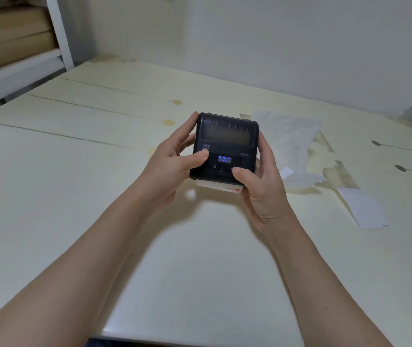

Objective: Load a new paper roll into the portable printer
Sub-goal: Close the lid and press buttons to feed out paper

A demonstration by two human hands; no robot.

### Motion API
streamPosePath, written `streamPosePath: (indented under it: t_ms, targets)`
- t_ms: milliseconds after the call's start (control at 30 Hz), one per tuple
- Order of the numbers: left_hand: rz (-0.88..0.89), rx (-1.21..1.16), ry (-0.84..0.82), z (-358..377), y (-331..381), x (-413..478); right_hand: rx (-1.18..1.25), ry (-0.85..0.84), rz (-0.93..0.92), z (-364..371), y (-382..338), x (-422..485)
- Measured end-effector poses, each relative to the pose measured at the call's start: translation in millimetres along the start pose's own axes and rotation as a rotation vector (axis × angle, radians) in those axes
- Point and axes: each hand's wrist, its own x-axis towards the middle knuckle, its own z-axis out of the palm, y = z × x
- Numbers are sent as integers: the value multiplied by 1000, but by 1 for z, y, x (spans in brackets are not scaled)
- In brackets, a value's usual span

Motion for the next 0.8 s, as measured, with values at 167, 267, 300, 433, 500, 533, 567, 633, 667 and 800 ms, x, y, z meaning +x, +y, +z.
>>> streamPosePath:
  t_ms: [167,267,300,433,500,533,567,633,667,800]
  targets:
    - [-1,-2,-2,0,0,0,14,-11,6,0,-1,-1]
    - [1,-6,-1,0,0,0,18,-11,7,0,-2,-1]
    - [1,-8,-1,-1,0,0,17,-11,7,0,-2,-1]
    - [5,-15,-4,-1,-1,0,24,-10,18,0,-2,-1]
    - [5,-19,-3,-1,-2,0,24,-8,23,0,-2,-1]
    - [6,-19,-3,-1,-2,0,23,-7,24,0,-2,-1]
    - [6,-19,-2,-1,-2,0,20,-5,24,0,-2,-1]
    - [8,-21,0,-1,-2,1,13,-1,24,0,-3,-1]
    - [9,-22,1,-1,-2,1,9,-1,23,0,-3,-1]
    - [10,-21,-4,-1,-3,1,-4,-4,10,0,-4,-2]
